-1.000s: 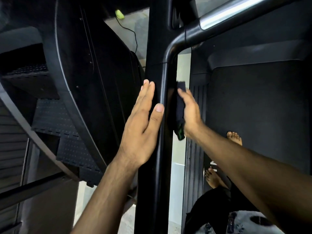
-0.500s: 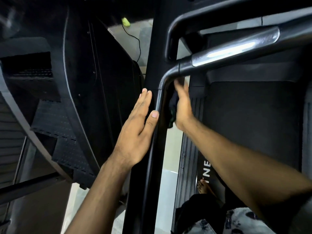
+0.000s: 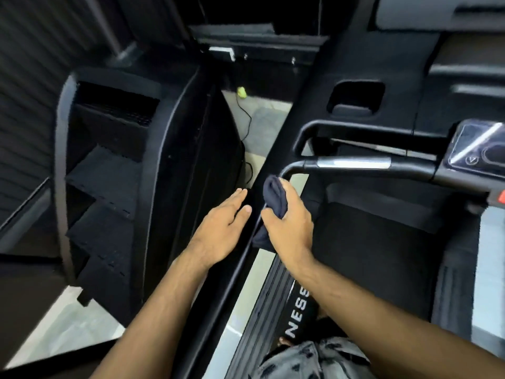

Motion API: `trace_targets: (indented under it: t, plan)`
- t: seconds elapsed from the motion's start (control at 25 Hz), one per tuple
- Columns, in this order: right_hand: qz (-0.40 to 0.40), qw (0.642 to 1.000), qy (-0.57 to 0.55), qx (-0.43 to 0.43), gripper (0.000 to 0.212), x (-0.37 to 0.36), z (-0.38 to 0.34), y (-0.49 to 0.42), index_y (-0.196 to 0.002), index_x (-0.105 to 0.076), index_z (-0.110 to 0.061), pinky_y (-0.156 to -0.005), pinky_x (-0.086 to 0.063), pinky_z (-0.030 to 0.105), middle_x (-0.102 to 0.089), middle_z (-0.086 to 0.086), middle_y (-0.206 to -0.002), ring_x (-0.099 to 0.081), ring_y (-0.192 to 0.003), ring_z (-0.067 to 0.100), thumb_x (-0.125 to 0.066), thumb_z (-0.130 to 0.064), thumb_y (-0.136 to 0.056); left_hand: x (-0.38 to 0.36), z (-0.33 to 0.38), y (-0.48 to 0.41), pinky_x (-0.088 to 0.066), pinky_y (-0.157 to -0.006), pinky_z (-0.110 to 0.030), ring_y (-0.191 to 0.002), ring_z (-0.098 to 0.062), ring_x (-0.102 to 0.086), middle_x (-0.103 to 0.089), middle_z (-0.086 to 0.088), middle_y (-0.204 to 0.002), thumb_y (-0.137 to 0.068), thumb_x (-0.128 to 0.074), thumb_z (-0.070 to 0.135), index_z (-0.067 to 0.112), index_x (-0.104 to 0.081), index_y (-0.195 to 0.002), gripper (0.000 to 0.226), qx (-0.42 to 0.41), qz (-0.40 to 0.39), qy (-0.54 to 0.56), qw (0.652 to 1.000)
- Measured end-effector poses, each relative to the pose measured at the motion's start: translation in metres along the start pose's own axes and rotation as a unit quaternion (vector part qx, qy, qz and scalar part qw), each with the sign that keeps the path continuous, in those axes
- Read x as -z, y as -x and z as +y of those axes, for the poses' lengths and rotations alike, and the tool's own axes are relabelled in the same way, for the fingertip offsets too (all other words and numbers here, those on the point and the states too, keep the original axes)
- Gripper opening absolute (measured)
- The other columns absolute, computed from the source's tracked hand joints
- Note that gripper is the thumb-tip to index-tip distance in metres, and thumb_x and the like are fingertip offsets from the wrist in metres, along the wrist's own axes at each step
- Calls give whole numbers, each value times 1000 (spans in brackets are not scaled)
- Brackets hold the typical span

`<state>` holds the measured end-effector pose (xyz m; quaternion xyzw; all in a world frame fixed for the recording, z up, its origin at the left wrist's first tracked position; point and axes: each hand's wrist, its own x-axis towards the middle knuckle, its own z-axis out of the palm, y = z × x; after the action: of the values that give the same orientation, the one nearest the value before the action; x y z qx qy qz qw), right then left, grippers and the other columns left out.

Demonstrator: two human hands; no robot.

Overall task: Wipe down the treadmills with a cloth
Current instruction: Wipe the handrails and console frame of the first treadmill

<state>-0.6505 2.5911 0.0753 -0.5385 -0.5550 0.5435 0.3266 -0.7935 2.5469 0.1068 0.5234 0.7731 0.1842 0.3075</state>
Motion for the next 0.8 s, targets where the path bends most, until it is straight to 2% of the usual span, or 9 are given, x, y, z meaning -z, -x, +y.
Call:
trace_targets:
  t: [0.08,0.16,0.24,0.32,0.4,0.48,0.6,0.68,0.8]
  plan:
    - [-31,996,43,68,68,3,-24,13,-147,-47,-36,-108,-43,29,-56,-14,-142,-53,-127,6,-66,-17,-84,14,-6,31,-16,-119,-22,-143,-2,-23,-29,6,-157,-102,-42,35,20,-33,-150,51,14,31,6,999]
    - [-101,979,112,135,68,-3,-40,27,-147,-45,-38,-106,-43,28,-54,-16,-143,-52,-127,6,-64,-18,-84,20,-17,68,-18,-119,-24,-143,-4,-25,-31,6,-156,-102,-41,37,20,-34,-150,51,37,59,4,998]
    - [-191,941,210,186,67,-21,-55,38,-148,-43,-39,-100,-42,27,-54,-14,-143,-52,-127,10,-62,-21,-86,21,-32,107,-20,-119,-27,-144,-6,-26,-31,6,-156,-102,-40,40,22,-34,-150,52,72,94,4,993]
    - [-279,887,296,220,64,-44,-65,45,-144,-44,-41,-90,-46,30,-60,-8,-134,-59,-118,17,-62,-24,-85,15,-46,140,-24,-117,-29,-143,-10,-31,-35,5,-155,-101,-40,42,23,-36,-149,52,125,113,21,985]
    - [-390,811,367,235,58,-72,-71,56,-139,-45,-40,-85,-51,36,-65,-1,-121,-63,-107,25,-62,-27,-85,6,-57,173,-33,-113,-33,-138,-17,-40,-44,4,-150,-100,-39,45,26,-42,-145,49,191,129,36,972]
    - [-492,717,425,252,53,-102,-73,72,-135,-44,-40,-83,-53,38,-66,3,-116,-64,-100,28,-61,-27,-86,1,-63,205,-43,-100,-38,-126,-26,-52,-57,-1,-137,-98,-39,47,29,-51,-133,41,273,135,15,952]
    - [-611,566,440,336,55,-141,-63,104,-138,-47,-39,-90,-50,39,-65,1,-128,-61,-113,27,-60,-27,-86,-18,-64,248,-45,-88,-37,-114,-30,-57,-62,-6,-124,-99,-38,44,22,-53,-118,33,382,137,8,914]
    - [-662,482,439,370,50,-153,-46,118,-135,-50,-37,-88,-51,41,-66,0,-125,-61,-113,26,-58,-31,-86,-38,-58,266,-44,-89,-36,-112,-26,-56,-61,-3,-122,-99,-38,41,20,-53,-114,30,427,193,21,883]
    - [-703,356,434,436,34,-165,-25,126,-119,-51,-32,-79,-50,42,-66,2,-111,-62,-105,32,-55,-36,-85,-76,-47,268,-36,-107,-33,-130,-21,-45,-51,-1,-138,-98,-42,36,19,-49,-132,39,483,284,48,827]
